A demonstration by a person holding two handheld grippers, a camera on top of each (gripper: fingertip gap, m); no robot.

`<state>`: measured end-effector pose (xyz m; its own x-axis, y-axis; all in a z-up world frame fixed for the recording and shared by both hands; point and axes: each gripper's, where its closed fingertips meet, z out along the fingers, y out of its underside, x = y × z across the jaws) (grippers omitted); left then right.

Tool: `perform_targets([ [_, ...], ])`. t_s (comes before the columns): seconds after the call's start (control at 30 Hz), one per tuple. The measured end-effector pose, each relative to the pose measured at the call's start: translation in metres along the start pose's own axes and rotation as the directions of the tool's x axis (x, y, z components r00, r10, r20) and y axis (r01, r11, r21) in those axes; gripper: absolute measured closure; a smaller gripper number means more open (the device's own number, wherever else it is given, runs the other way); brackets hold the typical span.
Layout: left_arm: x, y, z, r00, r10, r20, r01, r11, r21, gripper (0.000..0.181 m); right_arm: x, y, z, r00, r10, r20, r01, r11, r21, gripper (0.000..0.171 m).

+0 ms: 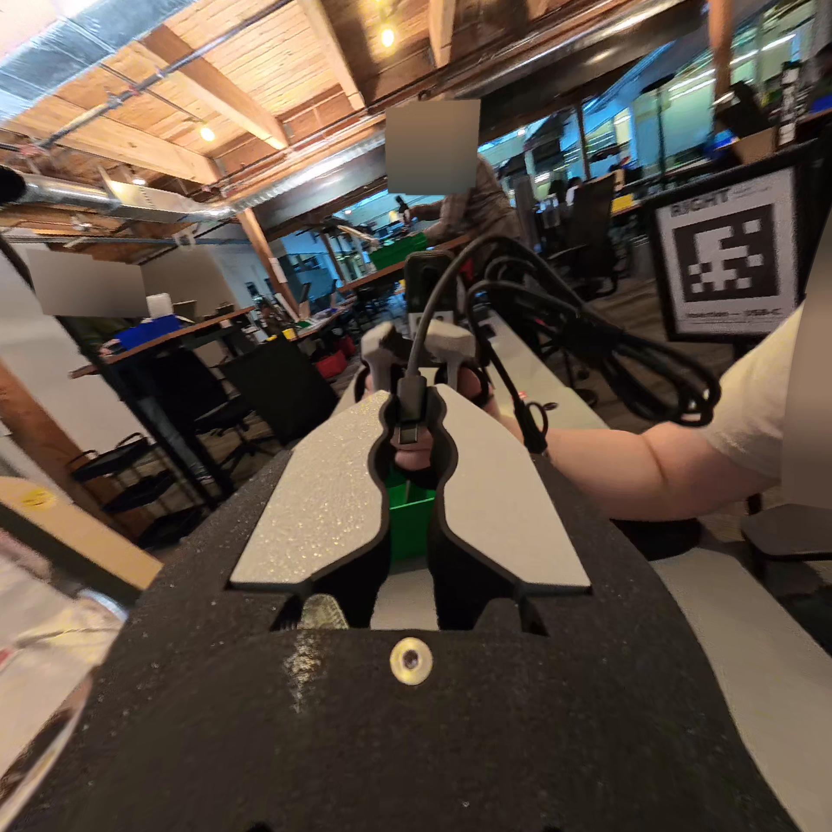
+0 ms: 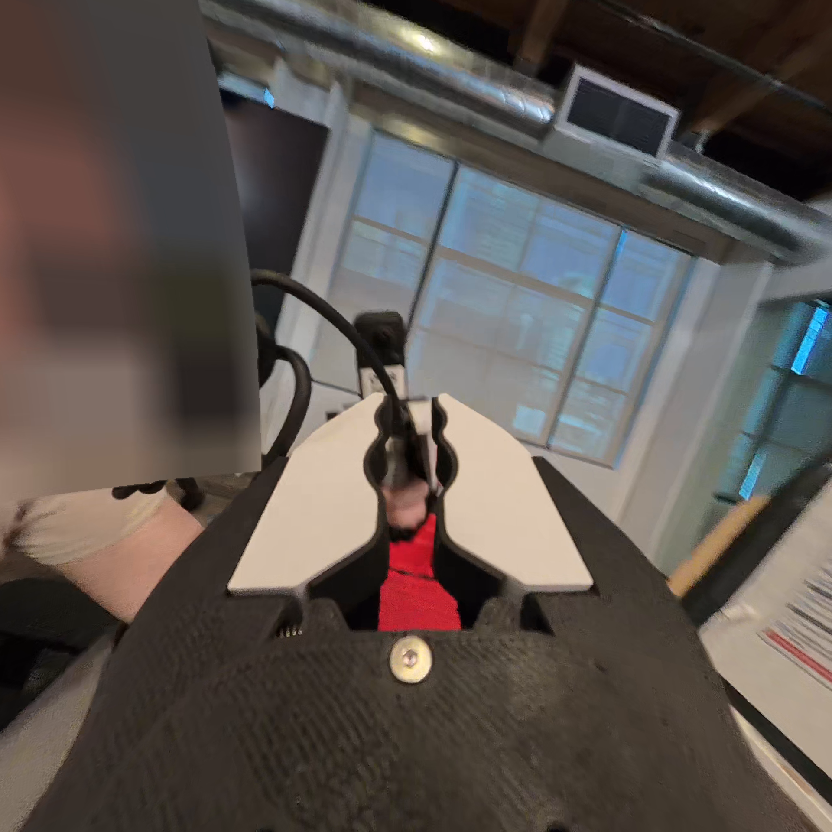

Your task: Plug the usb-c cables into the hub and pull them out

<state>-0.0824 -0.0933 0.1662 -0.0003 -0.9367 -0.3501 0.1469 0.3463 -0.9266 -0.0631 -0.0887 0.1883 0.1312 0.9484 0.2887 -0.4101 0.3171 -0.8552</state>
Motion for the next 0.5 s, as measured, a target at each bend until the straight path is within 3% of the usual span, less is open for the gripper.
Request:
perform_targets([
  [0.17, -0.013, -0.006, -0.018, 0.980, 0.141, 0.144, -0.129, 0.988, -0.087, 0.169, 0.041, 0.039, -0.020, 0.954, -0.217, -0.206, 0.129, 0.919, -0.373, 0.153],
  [0.23, -0.013, -0.006, -0.019, 0.974, 0.166, 0.153, -0.150, 0.983, -0.109, 0.169, 0.044, 0.045, -0.025, 0.935, -0.295, -0.199, 0.185, 0.882, -0.434, 0.152],
  [0.37, -0.008, 0.003, -0.014, 0.974, 0.191, 0.125, -0.169, 0.972, -0.165, 0.169, 0.016, 0.052, -0.010, 0.959, -0.276, -0.057, 0.230, 0.885, -0.406, 0.149],
  [0.5, -0.011, 0.013, -0.012, 0.960, 0.244, 0.135, -0.210, 0.951, -0.225, 0.169, -0.001, 0.046, 0.005, 0.975, -0.222, -0.016, 0.204, 0.919, -0.337, 0.147],
])
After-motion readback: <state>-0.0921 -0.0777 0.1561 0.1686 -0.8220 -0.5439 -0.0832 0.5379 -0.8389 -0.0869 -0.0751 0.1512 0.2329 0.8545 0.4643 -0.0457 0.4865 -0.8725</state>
